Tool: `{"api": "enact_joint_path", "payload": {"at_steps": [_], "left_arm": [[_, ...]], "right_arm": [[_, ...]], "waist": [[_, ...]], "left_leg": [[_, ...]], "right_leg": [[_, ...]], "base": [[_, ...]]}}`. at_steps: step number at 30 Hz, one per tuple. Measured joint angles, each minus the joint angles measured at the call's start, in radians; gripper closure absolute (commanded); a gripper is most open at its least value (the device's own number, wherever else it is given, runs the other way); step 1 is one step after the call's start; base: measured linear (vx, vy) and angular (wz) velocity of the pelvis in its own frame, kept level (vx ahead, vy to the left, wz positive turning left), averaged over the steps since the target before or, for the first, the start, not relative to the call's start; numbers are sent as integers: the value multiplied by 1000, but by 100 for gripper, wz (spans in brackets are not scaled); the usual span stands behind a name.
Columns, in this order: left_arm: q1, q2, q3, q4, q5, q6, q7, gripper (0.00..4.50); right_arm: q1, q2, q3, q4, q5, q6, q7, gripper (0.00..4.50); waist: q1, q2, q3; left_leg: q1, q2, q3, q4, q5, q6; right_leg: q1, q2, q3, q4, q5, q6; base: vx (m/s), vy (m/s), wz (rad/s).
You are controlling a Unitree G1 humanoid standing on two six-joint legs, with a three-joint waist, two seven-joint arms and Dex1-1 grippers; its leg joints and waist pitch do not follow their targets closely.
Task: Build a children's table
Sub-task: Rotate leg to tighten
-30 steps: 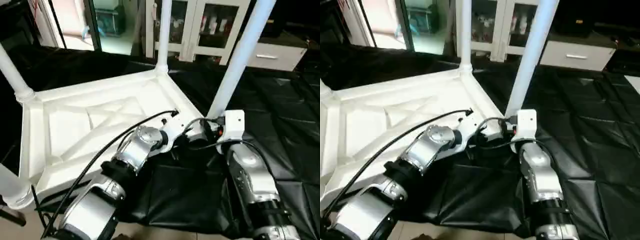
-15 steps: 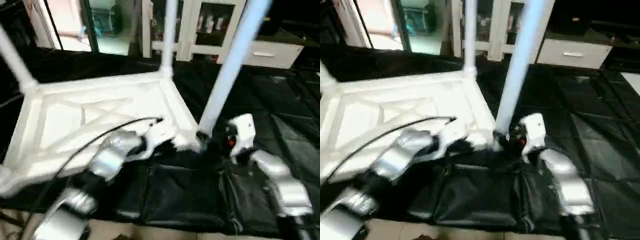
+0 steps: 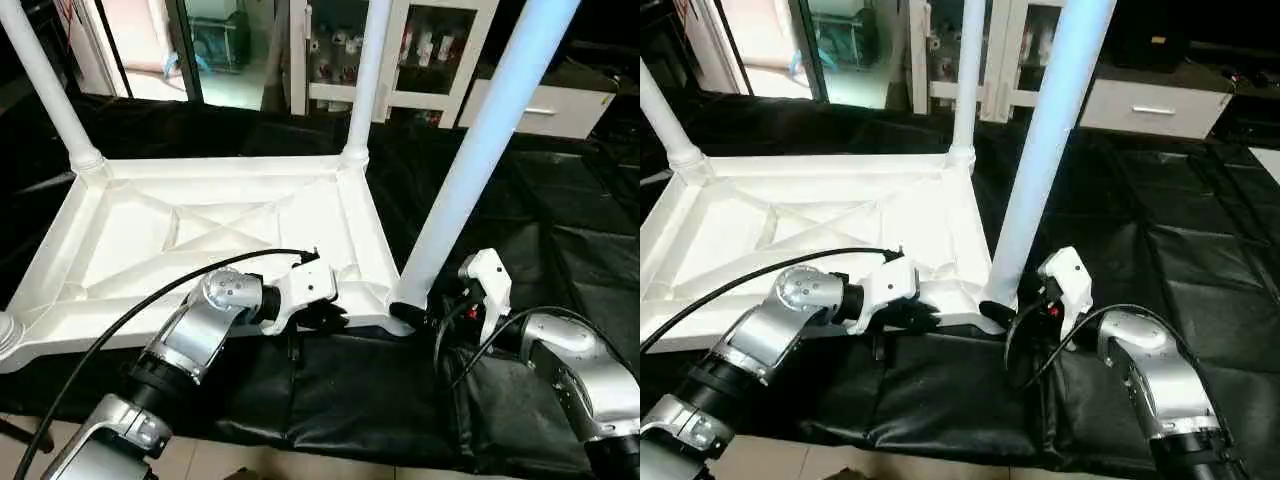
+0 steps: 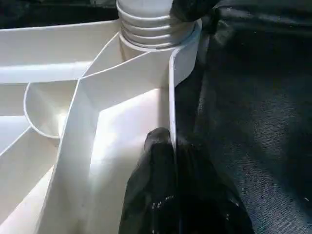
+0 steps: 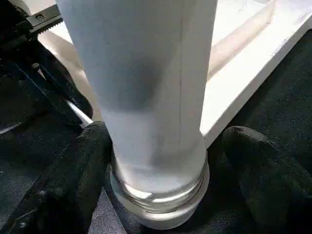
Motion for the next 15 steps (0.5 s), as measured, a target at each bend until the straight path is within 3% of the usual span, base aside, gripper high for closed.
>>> {"api": "enact_joint_path", "payload": {"at_steps": [15], "left_arm": [[1, 1, 1, -6, 0, 10, 0, 450]], "right_arm": [[-24, 10, 8, 54, 14, -38, 52, 185]], "waist": [[-2, 0, 0]], "left_leg": [[0, 0, 0, 0, 0, 0]], "right_leg": [[0, 0, 0, 0, 0, 0]], "base": [[0, 0, 0]]}}
